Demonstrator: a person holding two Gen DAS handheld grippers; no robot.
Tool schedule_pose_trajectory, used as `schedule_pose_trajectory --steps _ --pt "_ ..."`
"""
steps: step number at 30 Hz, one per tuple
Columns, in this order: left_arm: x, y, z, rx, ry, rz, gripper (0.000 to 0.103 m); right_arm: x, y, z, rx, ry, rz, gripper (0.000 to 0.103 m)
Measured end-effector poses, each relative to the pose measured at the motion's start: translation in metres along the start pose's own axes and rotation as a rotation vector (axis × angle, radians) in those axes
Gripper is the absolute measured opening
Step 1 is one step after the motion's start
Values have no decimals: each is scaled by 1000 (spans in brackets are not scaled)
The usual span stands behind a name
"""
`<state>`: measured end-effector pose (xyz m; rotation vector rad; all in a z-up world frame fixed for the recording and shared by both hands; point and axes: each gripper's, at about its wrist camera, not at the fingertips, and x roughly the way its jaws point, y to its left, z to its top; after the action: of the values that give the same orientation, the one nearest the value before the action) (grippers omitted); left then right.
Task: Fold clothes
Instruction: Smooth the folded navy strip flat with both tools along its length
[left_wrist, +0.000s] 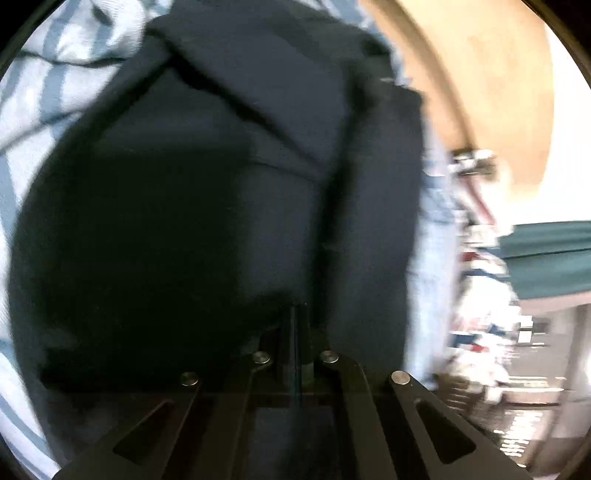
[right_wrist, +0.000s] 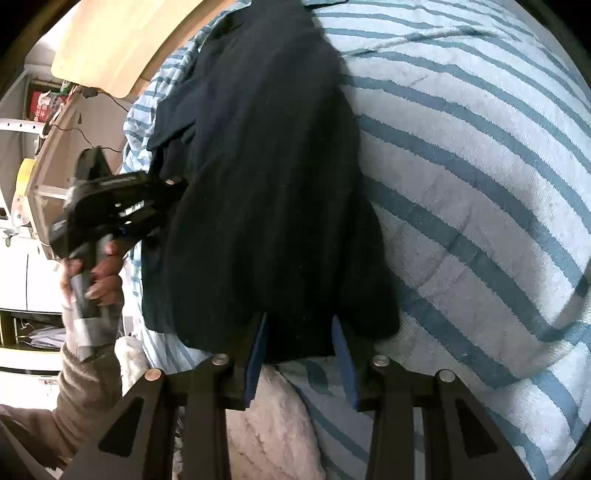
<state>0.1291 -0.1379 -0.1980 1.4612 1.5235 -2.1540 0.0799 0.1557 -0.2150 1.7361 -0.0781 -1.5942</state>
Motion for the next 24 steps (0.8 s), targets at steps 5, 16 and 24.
schedule_pose_trajectory --steps 5,16,24 --pt "9 -16 -8 74 69 7 44 1 -1 1 7 9 -5 39" --pt "14 2 -10 76 56 167 2 1 -2 3 10 19 -6 39" --pt "7 2 -17 95 52 188 3 -7 3 1 26 -8 4 48"
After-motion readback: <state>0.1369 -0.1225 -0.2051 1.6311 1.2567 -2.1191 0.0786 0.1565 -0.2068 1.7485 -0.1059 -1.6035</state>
